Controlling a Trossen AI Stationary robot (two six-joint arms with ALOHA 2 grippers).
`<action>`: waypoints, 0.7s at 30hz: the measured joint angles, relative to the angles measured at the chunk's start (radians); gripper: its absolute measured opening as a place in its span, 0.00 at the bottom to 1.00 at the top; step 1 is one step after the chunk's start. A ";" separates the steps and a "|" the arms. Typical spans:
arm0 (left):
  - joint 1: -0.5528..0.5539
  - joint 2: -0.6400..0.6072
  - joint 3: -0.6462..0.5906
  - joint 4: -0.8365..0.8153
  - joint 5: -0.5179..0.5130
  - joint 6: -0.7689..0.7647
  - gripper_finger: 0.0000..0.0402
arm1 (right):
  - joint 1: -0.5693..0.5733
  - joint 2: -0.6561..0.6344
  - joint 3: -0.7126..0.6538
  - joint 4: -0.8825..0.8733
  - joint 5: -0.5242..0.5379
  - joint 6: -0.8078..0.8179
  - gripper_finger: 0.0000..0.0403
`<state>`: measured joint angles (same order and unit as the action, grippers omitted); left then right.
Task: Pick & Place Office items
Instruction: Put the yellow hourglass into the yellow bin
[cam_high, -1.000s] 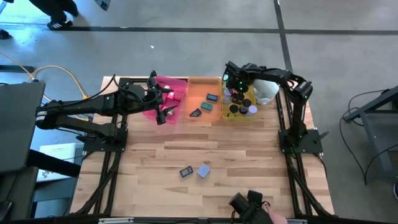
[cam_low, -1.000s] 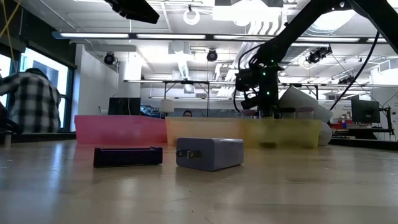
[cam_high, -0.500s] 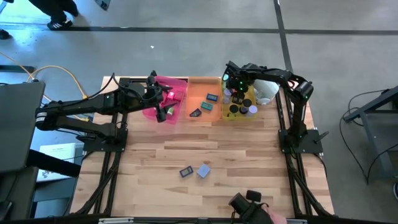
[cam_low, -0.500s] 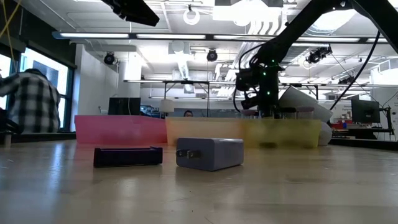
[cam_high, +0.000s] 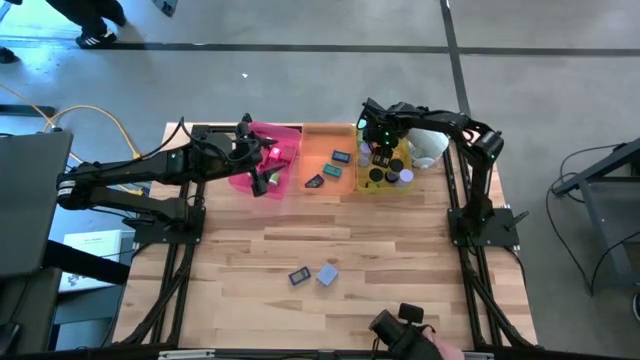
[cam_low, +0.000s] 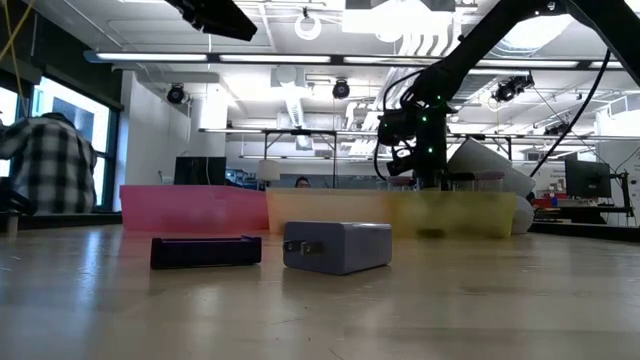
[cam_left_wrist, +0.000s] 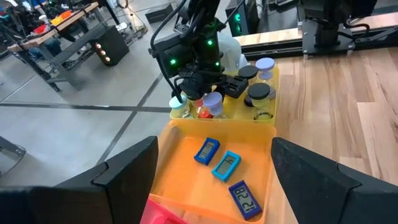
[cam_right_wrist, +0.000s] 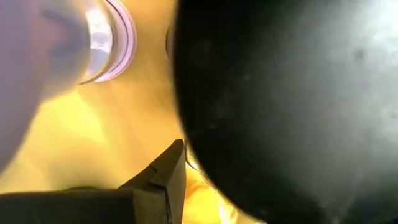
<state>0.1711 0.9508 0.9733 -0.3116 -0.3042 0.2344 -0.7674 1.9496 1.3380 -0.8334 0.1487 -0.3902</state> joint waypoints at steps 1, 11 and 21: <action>0.000 0.000 0.000 0.004 0.000 0.000 0.76 | 0.000 -0.007 0.000 -0.002 0.002 0.002 0.35; 0.000 0.000 0.000 0.005 0.000 -0.001 0.76 | 0.003 -0.087 0.001 -0.029 0.043 0.000 0.34; 0.000 0.000 0.000 0.005 0.045 -0.003 0.76 | 0.027 -0.175 0.003 -0.045 0.066 0.021 0.32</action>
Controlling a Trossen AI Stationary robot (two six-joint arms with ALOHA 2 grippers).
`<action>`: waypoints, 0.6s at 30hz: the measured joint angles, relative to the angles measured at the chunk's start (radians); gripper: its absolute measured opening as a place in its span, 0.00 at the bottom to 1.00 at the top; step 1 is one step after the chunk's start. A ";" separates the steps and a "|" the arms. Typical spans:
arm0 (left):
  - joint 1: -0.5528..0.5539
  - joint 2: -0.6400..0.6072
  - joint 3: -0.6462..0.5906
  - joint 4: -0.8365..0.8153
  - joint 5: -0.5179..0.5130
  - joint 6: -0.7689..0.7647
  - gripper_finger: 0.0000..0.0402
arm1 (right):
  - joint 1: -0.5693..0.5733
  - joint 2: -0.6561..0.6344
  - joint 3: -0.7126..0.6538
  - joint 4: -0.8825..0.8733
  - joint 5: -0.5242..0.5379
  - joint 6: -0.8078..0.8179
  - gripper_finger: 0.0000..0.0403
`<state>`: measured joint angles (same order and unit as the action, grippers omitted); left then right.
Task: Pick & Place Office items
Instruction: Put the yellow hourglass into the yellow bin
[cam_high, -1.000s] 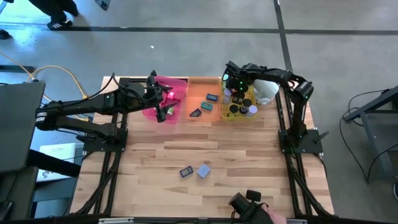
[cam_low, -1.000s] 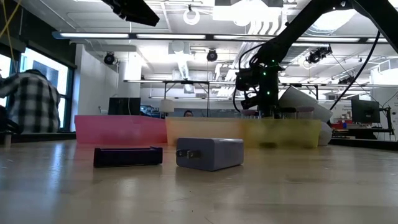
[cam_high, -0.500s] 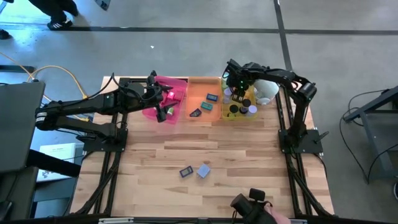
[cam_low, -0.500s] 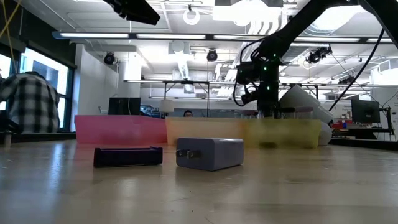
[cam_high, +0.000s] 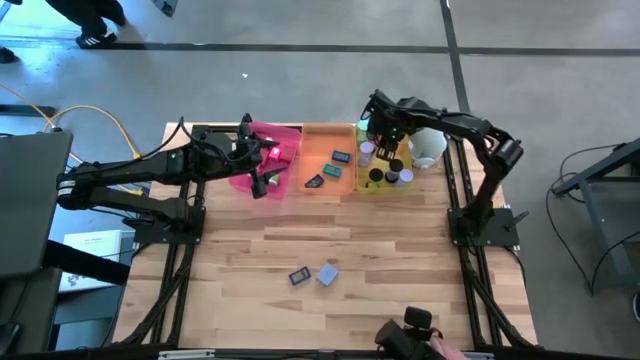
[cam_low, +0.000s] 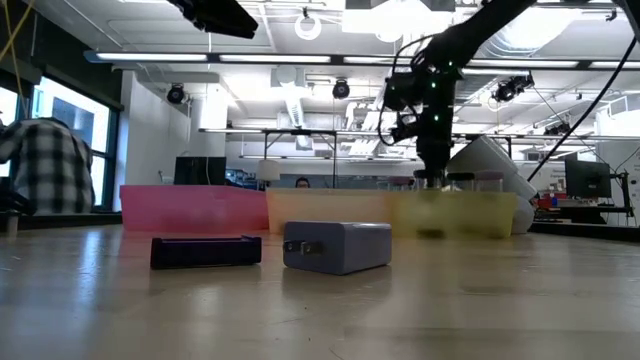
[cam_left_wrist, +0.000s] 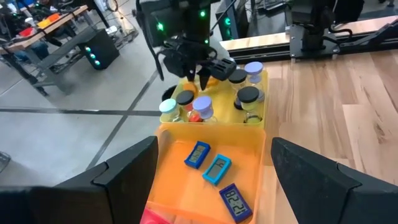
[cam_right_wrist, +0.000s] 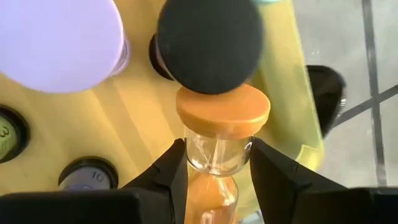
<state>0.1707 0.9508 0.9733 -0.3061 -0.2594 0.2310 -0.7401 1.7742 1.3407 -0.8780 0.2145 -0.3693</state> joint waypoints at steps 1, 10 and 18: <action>0.000 0.000 0.000 0.000 0.000 0.000 0.76 | 0.003 -0.011 0.000 0.000 0.000 0.000 0.32; 0.000 0.000 0.000 0.000 0.002 0.000 0.76 | 0.029 -0.117 0.001 0.000 0.031 0.011 0.25; 0.000 0.000 0.000 0.000 0.002 0.000 0.76 | 0.032 -0.144 0.002 -0.005 0.039 0.033 0.01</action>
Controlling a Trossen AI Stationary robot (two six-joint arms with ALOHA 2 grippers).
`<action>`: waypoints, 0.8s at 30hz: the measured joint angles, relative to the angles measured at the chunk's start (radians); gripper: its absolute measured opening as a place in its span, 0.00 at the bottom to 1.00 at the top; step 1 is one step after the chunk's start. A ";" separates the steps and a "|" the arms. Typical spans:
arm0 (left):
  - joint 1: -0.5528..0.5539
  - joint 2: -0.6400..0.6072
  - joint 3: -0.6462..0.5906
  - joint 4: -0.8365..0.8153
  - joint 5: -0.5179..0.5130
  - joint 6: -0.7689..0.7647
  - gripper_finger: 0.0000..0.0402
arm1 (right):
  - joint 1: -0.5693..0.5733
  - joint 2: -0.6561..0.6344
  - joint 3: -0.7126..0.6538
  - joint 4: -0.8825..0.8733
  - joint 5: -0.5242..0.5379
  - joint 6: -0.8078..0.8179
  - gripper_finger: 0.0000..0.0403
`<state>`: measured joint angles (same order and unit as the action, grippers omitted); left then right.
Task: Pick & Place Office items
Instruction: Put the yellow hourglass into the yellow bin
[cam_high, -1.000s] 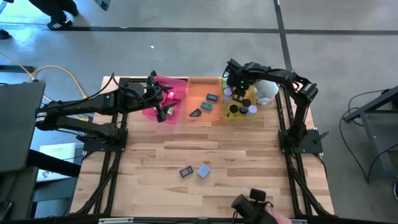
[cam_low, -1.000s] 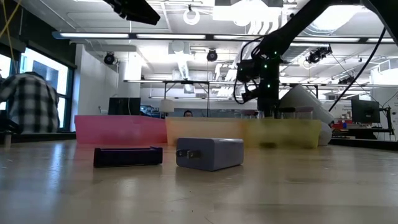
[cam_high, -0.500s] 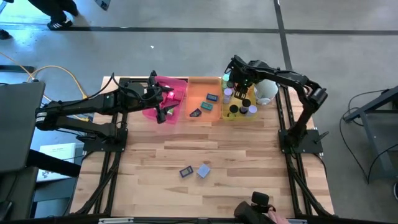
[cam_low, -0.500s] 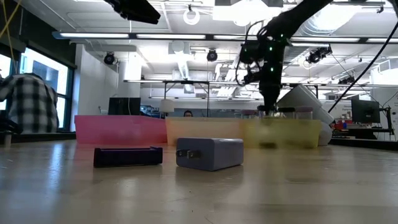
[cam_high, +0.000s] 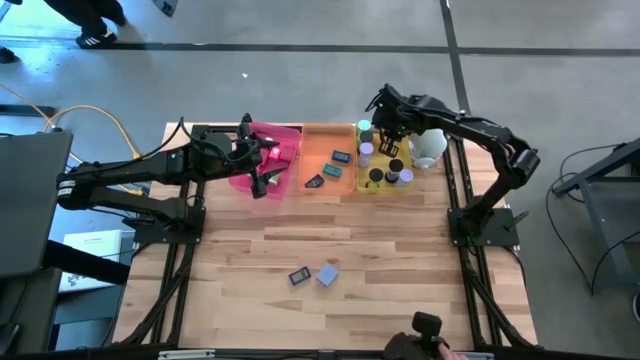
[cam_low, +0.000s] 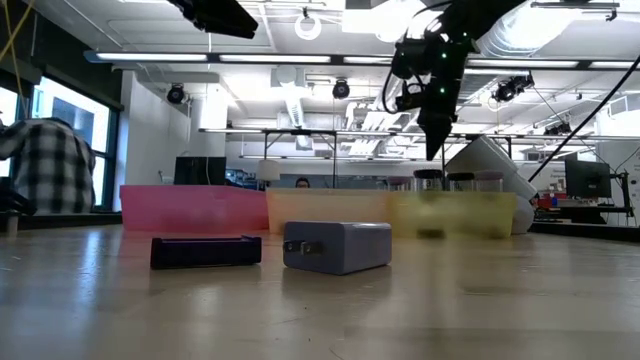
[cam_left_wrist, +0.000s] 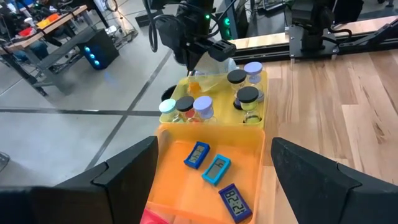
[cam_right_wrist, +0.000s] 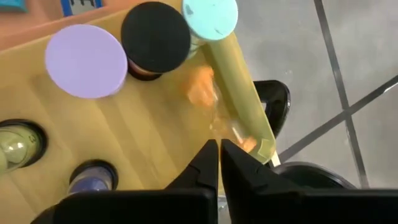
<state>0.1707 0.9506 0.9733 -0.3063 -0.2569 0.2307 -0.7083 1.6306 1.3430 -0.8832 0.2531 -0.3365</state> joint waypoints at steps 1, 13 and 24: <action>0.000 0.000 0.000 0.000 0.000 -0.002 0.76 | 0.000 0.000 0.000 0.000 0.000 0.001 0.01; 0.000 0.000 0.000 0.000 0.051 -0.023 0.76 | 0.000 0.000 0.000 0.004 -0.029 -0.027 0.00; 0.000 0.000 0.000 -0.001 0.051 -0.022 0.76 | -0.033 0.000 -0.001 0.020 -0.095 -0.183 0.00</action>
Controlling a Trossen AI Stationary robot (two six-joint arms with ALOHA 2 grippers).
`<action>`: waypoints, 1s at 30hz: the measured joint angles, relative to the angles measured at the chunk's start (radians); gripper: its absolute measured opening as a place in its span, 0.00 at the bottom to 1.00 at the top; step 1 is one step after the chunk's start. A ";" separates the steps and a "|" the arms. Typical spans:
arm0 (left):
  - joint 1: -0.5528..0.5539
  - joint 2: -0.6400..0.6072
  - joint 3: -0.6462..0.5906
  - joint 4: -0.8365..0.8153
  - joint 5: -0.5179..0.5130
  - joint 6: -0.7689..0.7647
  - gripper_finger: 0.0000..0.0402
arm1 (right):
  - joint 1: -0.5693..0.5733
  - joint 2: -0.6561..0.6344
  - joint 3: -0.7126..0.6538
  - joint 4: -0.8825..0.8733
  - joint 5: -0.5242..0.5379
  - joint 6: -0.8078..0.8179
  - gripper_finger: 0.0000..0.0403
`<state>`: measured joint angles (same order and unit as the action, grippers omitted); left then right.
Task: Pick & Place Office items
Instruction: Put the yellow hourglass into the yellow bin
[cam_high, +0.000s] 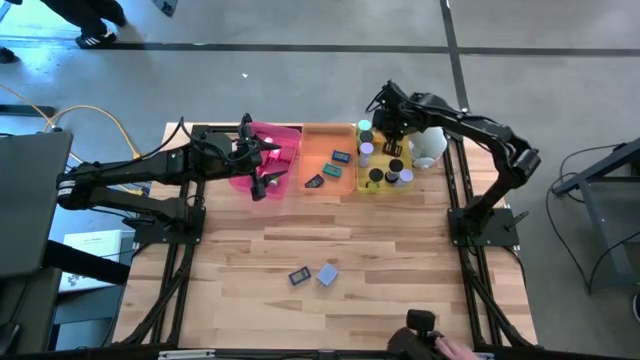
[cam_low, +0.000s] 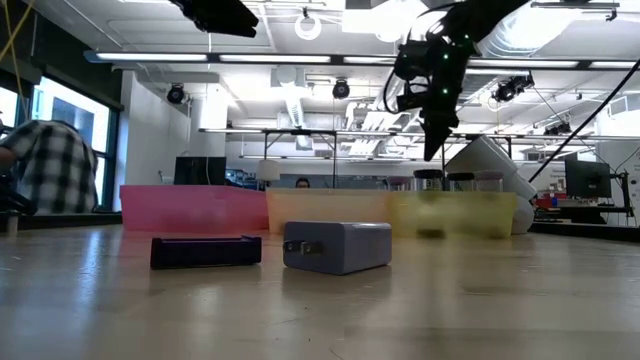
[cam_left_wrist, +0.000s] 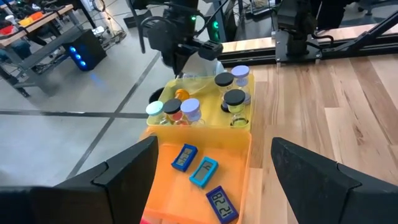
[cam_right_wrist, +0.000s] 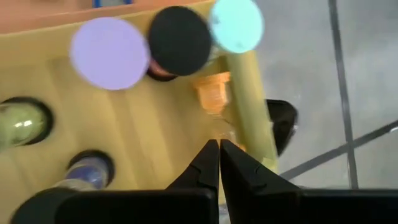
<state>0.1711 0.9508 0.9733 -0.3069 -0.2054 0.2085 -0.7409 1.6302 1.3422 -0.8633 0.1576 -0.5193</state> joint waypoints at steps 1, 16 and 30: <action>0.000 0.000 0.000 0.000 0.000 0.000 0.76 | -0.005 0.000 0.000 0.008 0.001 0.000 0.00; 0.052 0.000 0.000 0.000 0.049 -0.005 0.76 | -0.012 0.000 0.000 0.002 0.039 -0.113 0.40; 0.085 0.000 0.000 -0.029 0.081 0.000 0.76 | 0.047 0.000 0.000 0.023 0.202 -0.227 0.37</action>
<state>0.2559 0.9507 0.9733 -0.3358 -0.1249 0.2084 -0.6937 1.6302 1.3418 -0.8404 0.3601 -0.7462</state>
